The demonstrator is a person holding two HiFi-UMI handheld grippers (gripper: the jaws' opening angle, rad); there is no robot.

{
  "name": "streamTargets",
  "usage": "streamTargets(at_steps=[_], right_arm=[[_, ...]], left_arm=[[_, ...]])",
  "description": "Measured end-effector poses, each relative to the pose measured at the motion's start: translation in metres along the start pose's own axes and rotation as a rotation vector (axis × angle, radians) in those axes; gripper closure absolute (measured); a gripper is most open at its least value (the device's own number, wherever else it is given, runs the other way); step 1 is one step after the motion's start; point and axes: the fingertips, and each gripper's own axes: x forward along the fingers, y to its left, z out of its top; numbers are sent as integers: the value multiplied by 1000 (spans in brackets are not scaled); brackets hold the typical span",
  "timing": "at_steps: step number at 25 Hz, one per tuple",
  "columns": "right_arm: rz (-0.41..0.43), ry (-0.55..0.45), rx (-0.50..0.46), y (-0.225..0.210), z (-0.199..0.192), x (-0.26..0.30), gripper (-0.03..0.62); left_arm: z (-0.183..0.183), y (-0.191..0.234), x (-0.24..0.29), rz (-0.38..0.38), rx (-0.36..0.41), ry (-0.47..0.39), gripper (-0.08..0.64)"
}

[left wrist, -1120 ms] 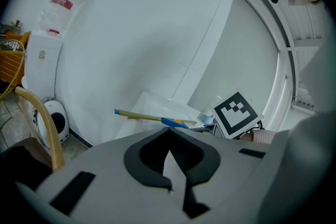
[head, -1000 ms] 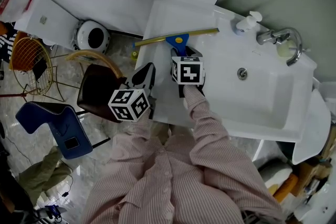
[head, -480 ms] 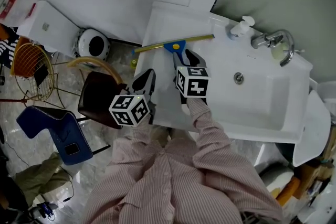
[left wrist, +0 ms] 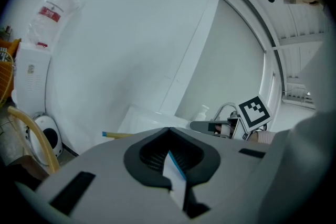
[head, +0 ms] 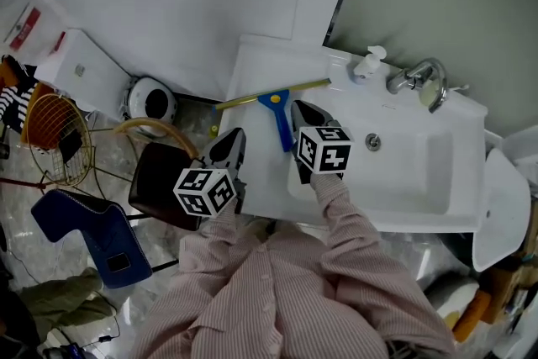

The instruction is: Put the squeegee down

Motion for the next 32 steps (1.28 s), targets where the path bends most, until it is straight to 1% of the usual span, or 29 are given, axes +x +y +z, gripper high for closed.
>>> streamTargets(at_steps=[5,15,22,32], right_arm=[[33,-27,7,-2,12,-16,586],[110,-123,-47,9,31,-57,586],[162,-194,-64,12,41,-87,586],[177,-269,-60,9,57,-108,586]], left_arm=[[18,-5,-5,-14,35,-25,558],[40,-19,-18,-60,122,-45,558],[58,-23,-33,-53,166,-95,558],[78,-35,-46,-36,244,-153,558]])
